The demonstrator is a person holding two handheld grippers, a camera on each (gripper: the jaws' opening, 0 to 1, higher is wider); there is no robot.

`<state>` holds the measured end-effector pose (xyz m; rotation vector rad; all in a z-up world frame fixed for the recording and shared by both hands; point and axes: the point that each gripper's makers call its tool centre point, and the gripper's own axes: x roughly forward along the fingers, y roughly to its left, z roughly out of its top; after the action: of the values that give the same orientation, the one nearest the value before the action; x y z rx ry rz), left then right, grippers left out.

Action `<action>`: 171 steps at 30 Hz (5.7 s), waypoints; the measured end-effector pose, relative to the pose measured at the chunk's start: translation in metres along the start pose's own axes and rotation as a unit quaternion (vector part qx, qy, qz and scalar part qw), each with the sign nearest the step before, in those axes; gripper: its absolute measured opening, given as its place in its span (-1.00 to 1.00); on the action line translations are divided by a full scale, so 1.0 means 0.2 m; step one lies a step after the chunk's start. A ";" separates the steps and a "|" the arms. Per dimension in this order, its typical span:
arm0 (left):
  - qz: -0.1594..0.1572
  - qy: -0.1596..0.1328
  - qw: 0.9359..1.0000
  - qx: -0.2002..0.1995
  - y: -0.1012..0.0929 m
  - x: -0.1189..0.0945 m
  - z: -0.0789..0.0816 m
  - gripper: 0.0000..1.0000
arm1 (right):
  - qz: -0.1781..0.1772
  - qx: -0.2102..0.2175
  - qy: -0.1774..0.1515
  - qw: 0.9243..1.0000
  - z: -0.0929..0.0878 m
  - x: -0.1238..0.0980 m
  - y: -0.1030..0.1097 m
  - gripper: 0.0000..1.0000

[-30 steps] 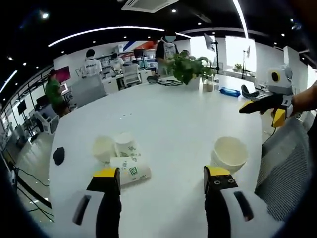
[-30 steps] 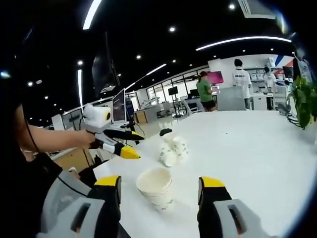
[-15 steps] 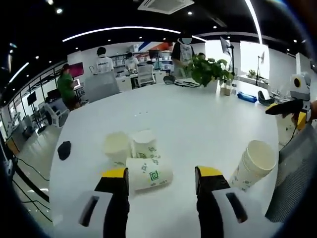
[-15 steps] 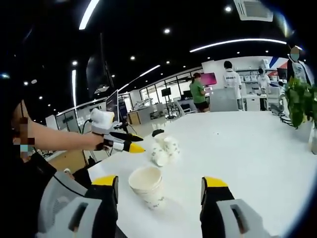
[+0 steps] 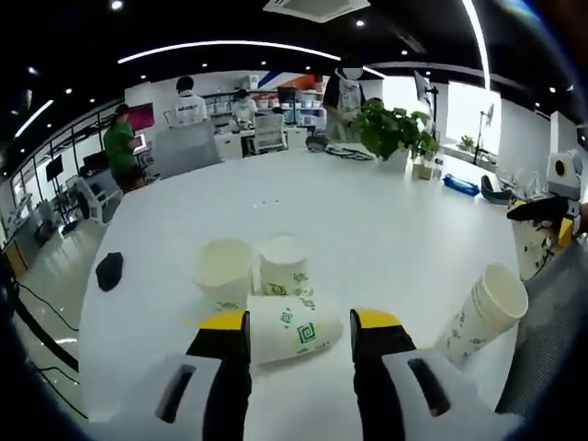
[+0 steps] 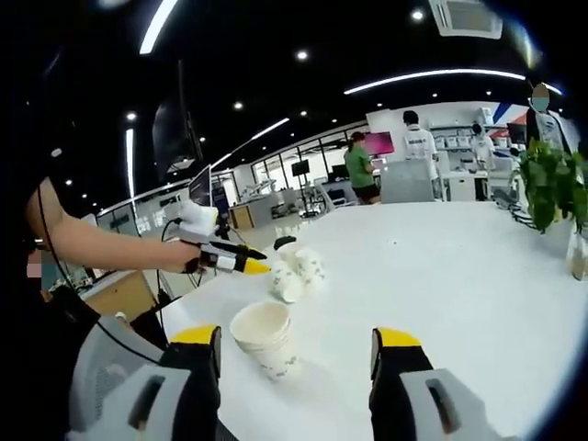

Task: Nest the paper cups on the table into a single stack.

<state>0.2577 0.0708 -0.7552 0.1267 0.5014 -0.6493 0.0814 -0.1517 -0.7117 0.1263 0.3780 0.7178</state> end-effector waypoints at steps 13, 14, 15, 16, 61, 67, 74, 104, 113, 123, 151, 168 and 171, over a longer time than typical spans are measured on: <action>-0.007 0.018 0.999 -0.031 0.15 0.06 -0.08 -0.38 | -0.001 0.015 0.004 1.000 -0.02 0.01 0.01 0.27; -0.017 0.018 0.999 -0.032 0.14 0.07 -0.08 -0.37 | 0.000 0.018 0.003 1.000 -0.02 0.01 0.01 0.27; -0.030 0.019 0.999 -0.035 0.13 0.08 -0.09 -0.37 | 0.000 0.019 0.003 1.000 -0.03 0.01 0.01 0.27; -0.036 0.021 0.999 -0.035 0.10 0.08 -0.08 -0.38 | 0.000 0.019 0.004 1.000 -0.03 0.01 0.01 0.27; -0.157 -0.005 0.987 -0.013 -0.36 -0.16 0.06 -1.00 | -0.001 0.025 -0.005 1.000 0.00 0.02 0.01 0.13; -0.155 -0.008 0.988 0.022 -0.43 -0.25 0.14 -1.00 | 0.009 0.014 -0.011 1.000 0.07 0.04 0.04 0.11; -0.170 -0.023 0.984 0.039 -0.58 -0.35 0.22 -1.00 | 0.021 -0.003 -0.020 1.000 0.16 0.07 0.10 0.06; -0.218 0.028 0.956 0.197 -0.98 -0.50 0.18 -1.00 | 0.067 -0.020 -0.014 0.997 0.31 0.19 0.28 -0.19; -0.208 0.046 0.943 0.254 -1.02 -0.49 0.16 -1.00 | 0.067 -0.026 -0.002 0.997 0.33 0.24 0.30 -0.27; -0.190 0.079 0.916 0.345 -1.04 -0.48 0.12 -1.00 | 0.070 -0.038 0.003 0.997 0.36 0.31 0.33 -0.34; -0.183 0.117 0.856 0.469 -1.13 -0.43 0.06 -1.00 | 0.025 -0.033 0.060 0.997 0.24 0.38 0.22 -0.88; -0.184 0.125 0.841 0.493 -1.12 -0.44 0.03 -0.96 | -0.009 -0.005 0.075 0.997 0.19 0.35 0.15 -1.00; -0.183 0.124 0.842 0.493 -1.12 -0.44 0.02 -0.88 | -0.013 0.001 0.082 0.997 0.17 0.35 0.13 -1.00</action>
<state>0.0644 -0.0599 -0.6996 1.1289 0.3966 -1.2367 0.1258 -0.0851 -0.6940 0.0647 0.5366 0.7051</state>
